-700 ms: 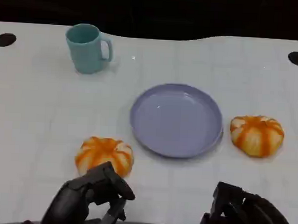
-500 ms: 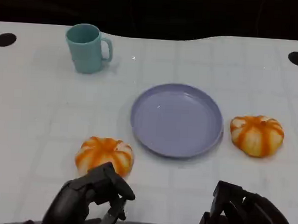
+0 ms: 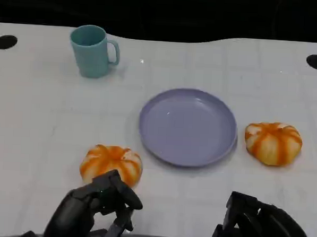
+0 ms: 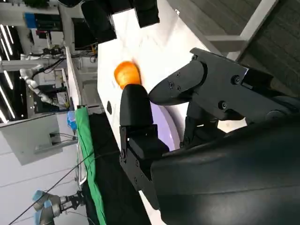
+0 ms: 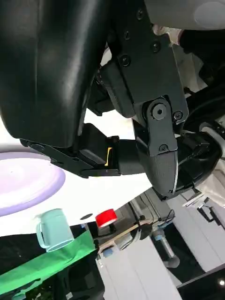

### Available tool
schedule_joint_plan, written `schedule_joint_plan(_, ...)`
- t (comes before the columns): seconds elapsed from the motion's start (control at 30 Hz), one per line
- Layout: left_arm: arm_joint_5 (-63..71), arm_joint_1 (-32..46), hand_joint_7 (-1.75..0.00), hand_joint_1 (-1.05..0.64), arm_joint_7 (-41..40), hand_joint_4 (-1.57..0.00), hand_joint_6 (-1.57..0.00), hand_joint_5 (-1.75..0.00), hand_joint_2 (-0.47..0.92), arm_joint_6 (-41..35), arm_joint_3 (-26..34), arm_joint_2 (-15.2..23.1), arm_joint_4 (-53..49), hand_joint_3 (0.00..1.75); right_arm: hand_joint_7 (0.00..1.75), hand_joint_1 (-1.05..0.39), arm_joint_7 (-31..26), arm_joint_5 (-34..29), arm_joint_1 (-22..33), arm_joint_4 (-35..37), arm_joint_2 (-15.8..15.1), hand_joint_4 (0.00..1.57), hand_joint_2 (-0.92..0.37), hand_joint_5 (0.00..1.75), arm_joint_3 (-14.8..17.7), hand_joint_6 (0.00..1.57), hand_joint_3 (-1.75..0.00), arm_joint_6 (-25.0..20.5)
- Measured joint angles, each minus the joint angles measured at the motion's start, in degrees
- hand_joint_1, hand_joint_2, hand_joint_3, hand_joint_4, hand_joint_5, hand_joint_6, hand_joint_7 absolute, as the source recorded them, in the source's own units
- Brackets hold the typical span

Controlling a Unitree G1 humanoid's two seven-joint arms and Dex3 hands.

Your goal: Grasp the bread from the table and place it into the plate.

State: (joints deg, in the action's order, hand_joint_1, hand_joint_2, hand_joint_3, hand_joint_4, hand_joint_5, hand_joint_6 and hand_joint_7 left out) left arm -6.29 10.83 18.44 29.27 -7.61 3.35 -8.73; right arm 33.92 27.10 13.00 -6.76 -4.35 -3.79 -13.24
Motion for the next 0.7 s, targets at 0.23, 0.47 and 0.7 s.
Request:
schedule_joint_plan(0.23, 2.4, 1.0, -0.82, -0.27, -2.2, -0.47, -0.57, -1.41, 0.90, -3.1, 0.2, -0.2, 4.2, 0.34, 1.42, -0.71, 0.0, 0.0, -0.2, 0.0, 0.0, 0.86, -0.92, 1.61, -0.1, 0.76, -0.25, 0.0)
schedule_joint_plan(0.47, 13.6, -1.0, -0.28, -0.50, -4.1, -0.38, -0.52, -0.97, 0.92, -13.0, 2.0, 5.1, 14.9, 0.12, 1.42, -0.72, 0.0, -0.1, -0.8, 0.1, 0.1, 0.86, -0.92, 1.61, -0.2, 0.75, -0.25, 0.0)
schedule_joint_plan(0.7, 33.9, -2.0, -0.01, -0.61, -6.0, -0.41, -0.46, -0.44, 0.92, -25.0, 1.6, 10.6, 27.3, 0.13, 1.43, -0.72, 0.0, -0.1, -1.1, 0.6, 0.1, 0.85, -0.92, 1.62, -0.2, 0.74, -0.26, 0.0)
